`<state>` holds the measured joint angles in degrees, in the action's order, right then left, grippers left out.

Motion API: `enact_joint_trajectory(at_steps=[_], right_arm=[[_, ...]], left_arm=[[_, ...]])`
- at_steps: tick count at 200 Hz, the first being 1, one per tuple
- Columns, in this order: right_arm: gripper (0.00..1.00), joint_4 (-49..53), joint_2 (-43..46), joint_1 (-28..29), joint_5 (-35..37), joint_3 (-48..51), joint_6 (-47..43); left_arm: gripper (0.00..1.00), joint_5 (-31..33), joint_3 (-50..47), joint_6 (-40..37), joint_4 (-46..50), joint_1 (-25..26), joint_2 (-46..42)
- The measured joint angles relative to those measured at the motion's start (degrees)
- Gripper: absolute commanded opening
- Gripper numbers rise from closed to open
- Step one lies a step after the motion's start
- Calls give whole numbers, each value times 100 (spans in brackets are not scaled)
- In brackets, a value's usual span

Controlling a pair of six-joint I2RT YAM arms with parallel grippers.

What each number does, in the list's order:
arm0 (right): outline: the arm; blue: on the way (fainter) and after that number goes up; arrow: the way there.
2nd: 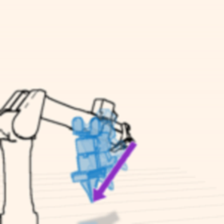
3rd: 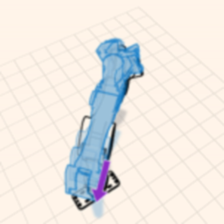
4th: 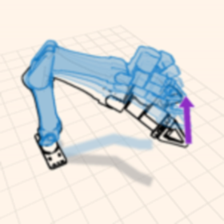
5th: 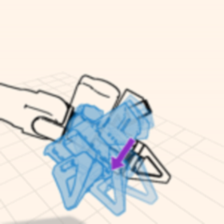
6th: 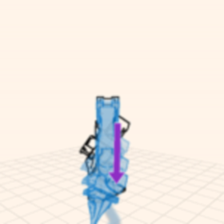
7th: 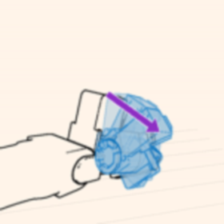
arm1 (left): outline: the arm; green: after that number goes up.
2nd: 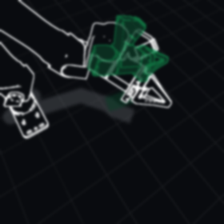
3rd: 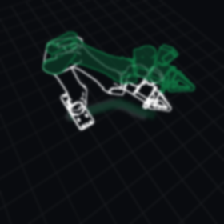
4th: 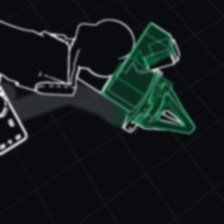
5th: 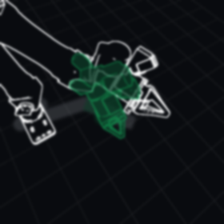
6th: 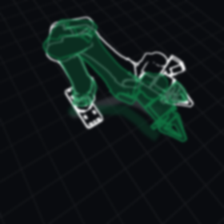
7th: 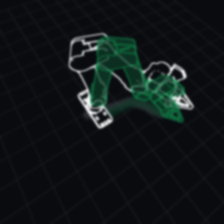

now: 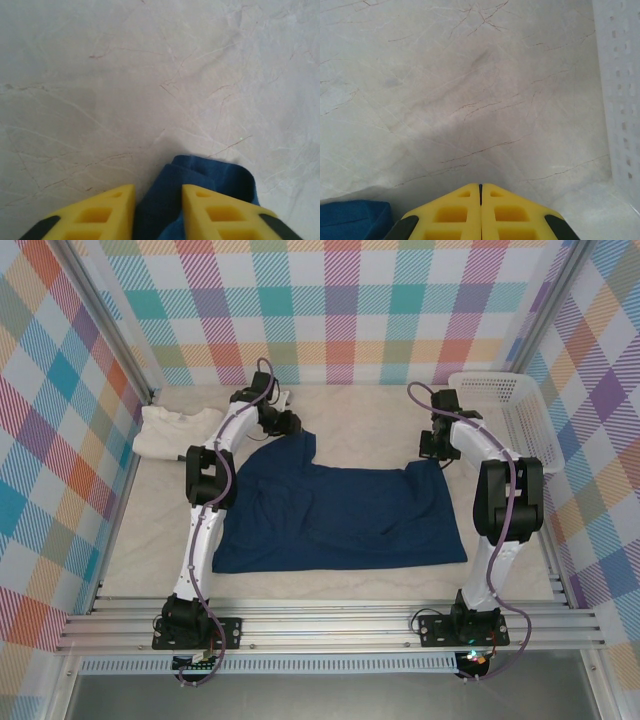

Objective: Fold the inside-out t-shirt

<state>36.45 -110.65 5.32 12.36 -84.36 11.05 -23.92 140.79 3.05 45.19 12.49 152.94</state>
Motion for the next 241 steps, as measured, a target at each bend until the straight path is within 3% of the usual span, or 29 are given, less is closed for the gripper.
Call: enact_joint_trajectory(at_steps=[26, 45, 97, 159, 241], right_arm=[[7, 0, -15, 0, 2, -2, -2], [6, 2, -15, 0, 7, -26, -2], [6, 0, 17, -7, 223, -83, -111], [6, -37, 855, -11, 267, 221, -129], [8, -111, 2092, -11, 463, 1886, -57]], left_arm=[[5, -68, 0, 0, 127, 22, 2], [0, -94, 0, -4, 127, 22, 2], [0, 2, -317, 13, 28, 4, -254], [0, 63, -2944, 210, -1180, -7, -2621], [0, 330, -6889, 662, -2684, 22, -5829]])
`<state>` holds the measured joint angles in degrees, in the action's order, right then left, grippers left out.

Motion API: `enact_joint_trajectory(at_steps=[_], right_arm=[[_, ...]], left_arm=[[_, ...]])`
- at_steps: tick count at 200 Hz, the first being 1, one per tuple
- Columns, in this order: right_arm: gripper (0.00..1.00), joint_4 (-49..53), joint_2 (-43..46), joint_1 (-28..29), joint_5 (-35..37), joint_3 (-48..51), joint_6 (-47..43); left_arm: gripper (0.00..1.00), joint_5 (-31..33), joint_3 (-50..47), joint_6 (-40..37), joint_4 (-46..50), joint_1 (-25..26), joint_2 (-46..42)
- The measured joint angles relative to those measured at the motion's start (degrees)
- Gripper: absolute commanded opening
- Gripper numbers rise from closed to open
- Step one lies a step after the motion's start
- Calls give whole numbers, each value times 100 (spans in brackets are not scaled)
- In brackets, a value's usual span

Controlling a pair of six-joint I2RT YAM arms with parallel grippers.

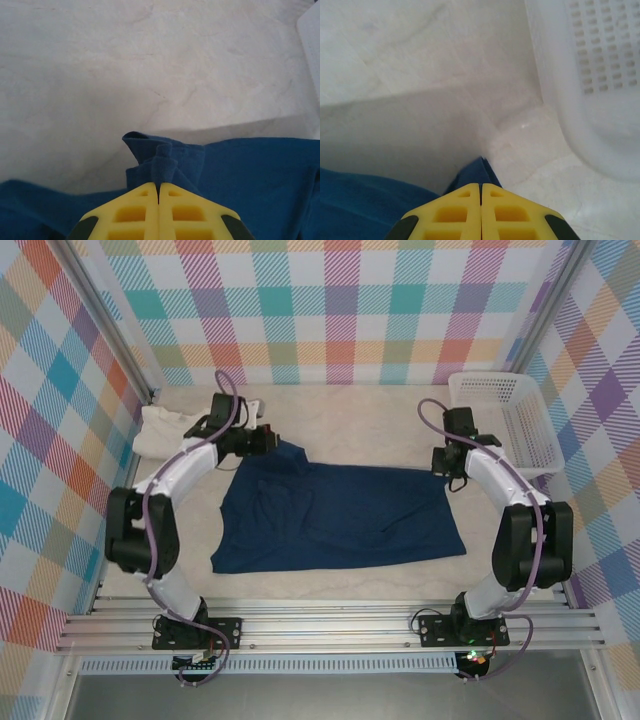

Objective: Fold the inside-out t-shirt

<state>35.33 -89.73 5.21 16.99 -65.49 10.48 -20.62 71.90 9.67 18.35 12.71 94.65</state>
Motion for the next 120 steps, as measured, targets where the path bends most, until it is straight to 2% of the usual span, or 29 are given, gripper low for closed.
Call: enact_joint_trajectory(at_steps=[58, 120], right_arm=[[8, -203, 361, 0, 22, 654, 221], [8, -420, 442, -7, 258, 957, 282]], left_arm=[[0, 426, -1661, 236, -254, 232, -2035], [0, 802, -2859, 669, -264, 444, -3060]])
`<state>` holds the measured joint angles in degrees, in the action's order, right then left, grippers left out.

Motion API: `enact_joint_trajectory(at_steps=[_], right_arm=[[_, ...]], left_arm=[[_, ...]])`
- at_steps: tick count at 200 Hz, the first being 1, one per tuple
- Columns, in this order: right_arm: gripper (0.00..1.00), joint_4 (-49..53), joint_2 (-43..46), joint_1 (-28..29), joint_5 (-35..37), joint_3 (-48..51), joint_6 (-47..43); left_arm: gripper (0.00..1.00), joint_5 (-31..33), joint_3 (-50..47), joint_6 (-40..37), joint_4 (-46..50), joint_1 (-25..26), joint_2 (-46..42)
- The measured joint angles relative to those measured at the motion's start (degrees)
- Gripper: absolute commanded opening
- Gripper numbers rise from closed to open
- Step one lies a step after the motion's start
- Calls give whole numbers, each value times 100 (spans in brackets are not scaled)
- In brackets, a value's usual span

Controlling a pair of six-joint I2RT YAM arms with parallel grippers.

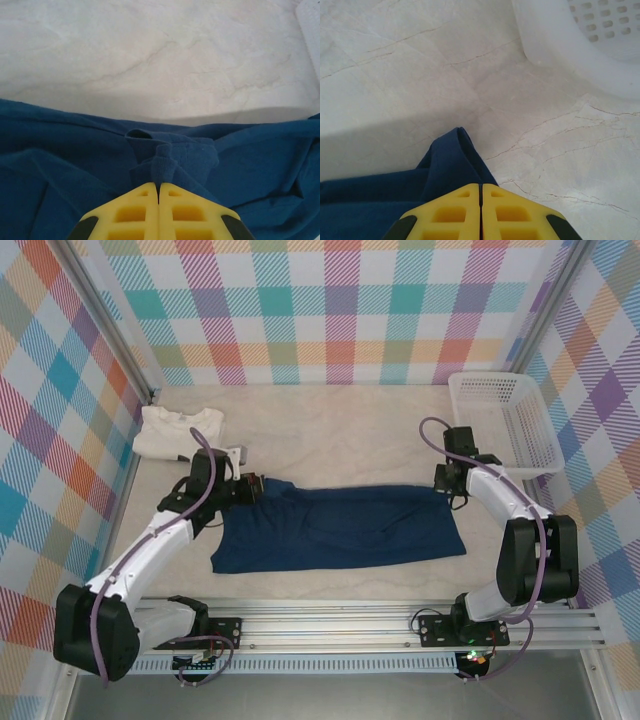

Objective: Fold the inside-out t-shirt

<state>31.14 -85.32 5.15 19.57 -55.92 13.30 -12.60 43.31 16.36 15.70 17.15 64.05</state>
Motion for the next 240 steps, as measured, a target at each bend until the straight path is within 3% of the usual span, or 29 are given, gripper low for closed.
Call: enact_joint_trajectory(at_steps=[117, 155, 191, 240], right_arm=[[13, -109, -2, -11, 221, 496, 247], [23, -96, -2, -20, -15, 809, 372], [41, -11, 195, -15, -236, 863, 391], [49, -337, 804, 728, -514, 769, 306]], left_arm=[[0, 289, -1235, 782, 367, 120, -1025], [0, 304, -1432, 940, 479, 122, -1056], [21, 221, -1497, 1056, 581, 146, -1110], [45, 328, -1401, 1110, 494, 160, -1672]])
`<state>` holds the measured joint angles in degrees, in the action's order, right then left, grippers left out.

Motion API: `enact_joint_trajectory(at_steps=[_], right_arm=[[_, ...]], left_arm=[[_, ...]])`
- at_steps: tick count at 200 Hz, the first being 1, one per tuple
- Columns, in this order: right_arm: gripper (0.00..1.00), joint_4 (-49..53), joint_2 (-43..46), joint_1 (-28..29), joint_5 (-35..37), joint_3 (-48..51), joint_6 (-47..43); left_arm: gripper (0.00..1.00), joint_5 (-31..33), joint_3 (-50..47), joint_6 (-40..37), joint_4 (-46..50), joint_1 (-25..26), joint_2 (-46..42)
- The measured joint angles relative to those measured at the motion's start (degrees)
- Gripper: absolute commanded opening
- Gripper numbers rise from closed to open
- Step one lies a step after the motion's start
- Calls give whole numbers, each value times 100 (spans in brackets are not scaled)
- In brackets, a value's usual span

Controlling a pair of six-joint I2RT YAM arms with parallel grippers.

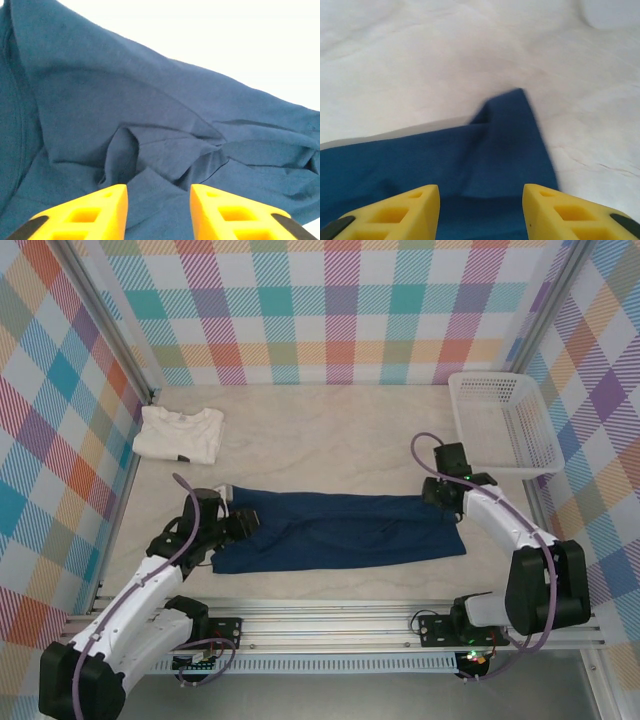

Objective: Fold the inside-out t-shirt

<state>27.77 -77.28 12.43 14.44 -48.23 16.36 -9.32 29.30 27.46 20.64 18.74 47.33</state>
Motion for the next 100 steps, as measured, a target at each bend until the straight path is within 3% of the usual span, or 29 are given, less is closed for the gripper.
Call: enact_joint_trajectory(at_steps=[19, 53, 100], right_arm=[[46, -72, -492, 264, -374, -289, -9], [39, -11, -1609, 496, -962, -798, 214], [38, 289, -1617, 671, -1567, -348, 678]], left_arm=[[47, -26, 195, 15, -299, 0, 426], [47, -186, 979, 9, -568, 46, 2076], [49, -315, 1185, -70, -164, 400, 3101]])
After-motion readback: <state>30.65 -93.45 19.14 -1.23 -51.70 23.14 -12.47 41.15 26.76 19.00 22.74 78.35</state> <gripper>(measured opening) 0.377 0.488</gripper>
